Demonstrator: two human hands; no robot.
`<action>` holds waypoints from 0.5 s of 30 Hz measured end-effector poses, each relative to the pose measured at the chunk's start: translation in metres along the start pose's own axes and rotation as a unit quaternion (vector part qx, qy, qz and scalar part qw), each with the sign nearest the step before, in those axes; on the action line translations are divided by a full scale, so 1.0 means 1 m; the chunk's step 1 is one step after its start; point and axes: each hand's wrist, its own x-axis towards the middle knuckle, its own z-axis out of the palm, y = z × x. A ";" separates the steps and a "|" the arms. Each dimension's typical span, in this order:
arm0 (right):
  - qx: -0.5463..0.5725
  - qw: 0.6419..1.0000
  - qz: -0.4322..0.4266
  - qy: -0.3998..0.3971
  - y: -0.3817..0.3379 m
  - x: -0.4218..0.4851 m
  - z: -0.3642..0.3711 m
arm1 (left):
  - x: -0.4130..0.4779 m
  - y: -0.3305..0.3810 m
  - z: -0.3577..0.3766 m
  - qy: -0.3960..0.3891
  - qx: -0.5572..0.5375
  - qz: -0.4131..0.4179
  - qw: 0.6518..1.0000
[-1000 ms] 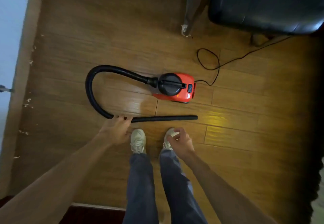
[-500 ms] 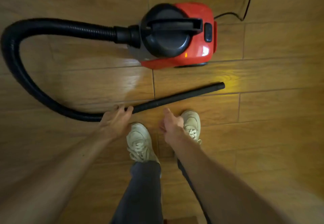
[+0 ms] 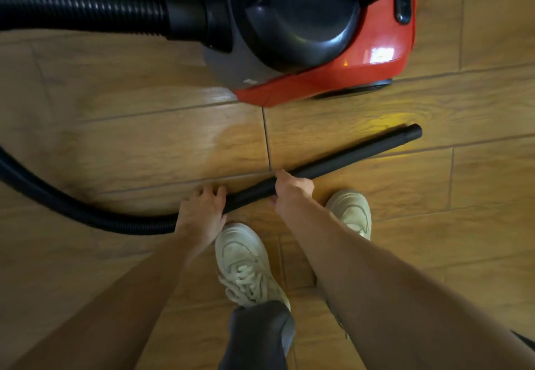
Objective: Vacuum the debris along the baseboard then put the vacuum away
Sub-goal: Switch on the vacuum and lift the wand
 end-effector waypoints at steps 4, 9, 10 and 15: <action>0.068 0.997 0.009 0.028 0.011 -0.034 -0.026 | -0.032 0.004 -0.026 -0.011 -0.029 0.008 0.999; 0.126 0.990 0.001 0.055 0.020 -0.105 -0.067 | -0.099 0.014 -0.068 -0.005 -0.026 0.030 0.999; 0.130 0.990 -0.009 0.054 0.021 -0.123 -0.076 | -0.114 0.018 -0.075 -0.004 -0.033 0.029 0.999; 0.121 0.983 -0.124 0.065 0.021 -0.215 -0.124 | -0.180 0.036 -0.117 0.015 -0.093 0.012 0.995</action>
